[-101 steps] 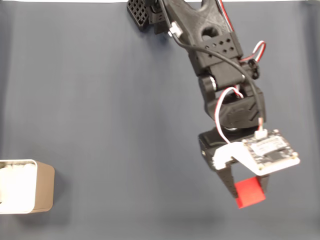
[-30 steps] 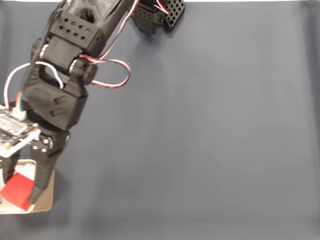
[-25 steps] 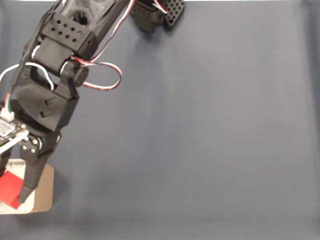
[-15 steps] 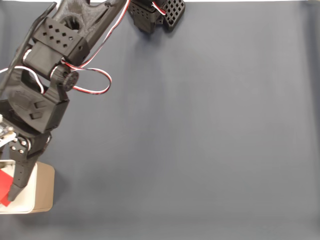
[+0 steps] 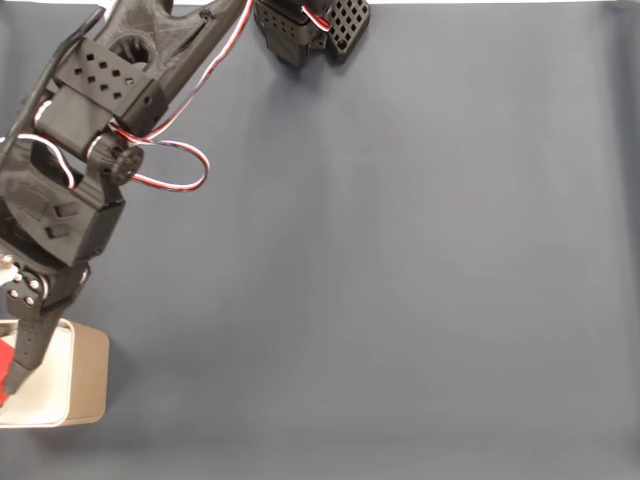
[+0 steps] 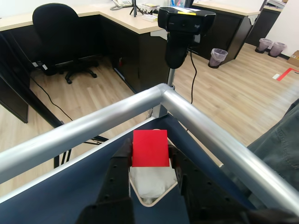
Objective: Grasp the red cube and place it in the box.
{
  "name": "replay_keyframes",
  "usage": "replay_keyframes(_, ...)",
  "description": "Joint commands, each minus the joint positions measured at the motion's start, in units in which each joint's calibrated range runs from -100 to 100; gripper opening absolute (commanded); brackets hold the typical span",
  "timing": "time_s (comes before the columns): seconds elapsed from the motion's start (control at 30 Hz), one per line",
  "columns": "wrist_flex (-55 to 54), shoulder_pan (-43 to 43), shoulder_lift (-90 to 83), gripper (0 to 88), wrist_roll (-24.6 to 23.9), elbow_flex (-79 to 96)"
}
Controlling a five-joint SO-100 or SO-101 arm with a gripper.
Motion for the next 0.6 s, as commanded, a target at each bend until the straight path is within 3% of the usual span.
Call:
replay_keyframes(0.0, 0.00, 1.21, -2.07, 1.7, 0.49, -2.74)
replay_keyframes(0.57, -0.33, 1.99, -5.19, 2.2, 1.22, 1.64)
